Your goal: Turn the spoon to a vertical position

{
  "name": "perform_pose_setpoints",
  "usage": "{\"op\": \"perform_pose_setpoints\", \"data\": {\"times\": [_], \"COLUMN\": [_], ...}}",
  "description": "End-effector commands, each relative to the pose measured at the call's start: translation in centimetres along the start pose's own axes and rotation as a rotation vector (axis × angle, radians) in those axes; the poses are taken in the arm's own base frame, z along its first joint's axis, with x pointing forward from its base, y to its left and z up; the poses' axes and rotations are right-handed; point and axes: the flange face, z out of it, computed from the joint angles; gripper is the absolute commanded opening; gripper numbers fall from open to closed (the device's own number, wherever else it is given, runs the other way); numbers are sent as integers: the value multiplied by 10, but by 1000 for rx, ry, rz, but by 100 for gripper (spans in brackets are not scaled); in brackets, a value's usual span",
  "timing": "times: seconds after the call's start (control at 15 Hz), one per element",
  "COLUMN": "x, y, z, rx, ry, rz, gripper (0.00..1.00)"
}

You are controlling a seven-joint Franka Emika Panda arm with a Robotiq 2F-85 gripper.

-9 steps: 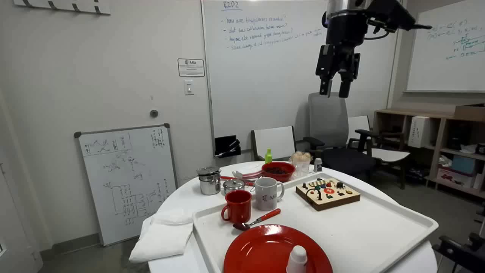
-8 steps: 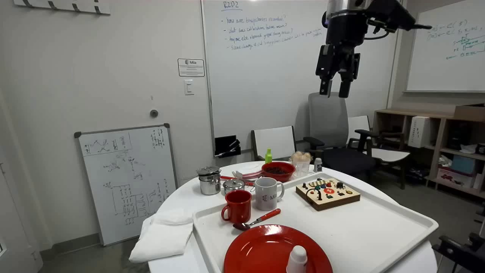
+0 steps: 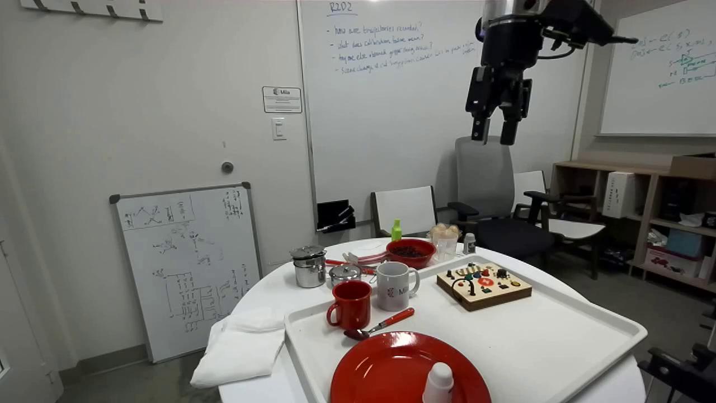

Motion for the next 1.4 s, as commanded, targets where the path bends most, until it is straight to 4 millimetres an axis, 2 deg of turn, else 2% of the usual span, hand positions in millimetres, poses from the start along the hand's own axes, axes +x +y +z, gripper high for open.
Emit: {"op": "perform_pose_setpoints", "data": {"times": [0.0,0.33,0.47,0.87,0.93,1.0,1.13,1.33], "x": [-4,-20,-22,-17,-17,-26,-24,-21], "y": [-12,-38,-46,-47,-44,-44,-43,-43], "z": [13,42,63,129,130,122,131,131], "rx": [8,-44,-28,-4,-8,-17,-14,-13], "ry": [-16,-25,-21,-121,-132,-117,-137,-135], "rz": [90,167,120,118,133,120,124,126], "gripper": [100,100,100,100,100,100,100,100]}}
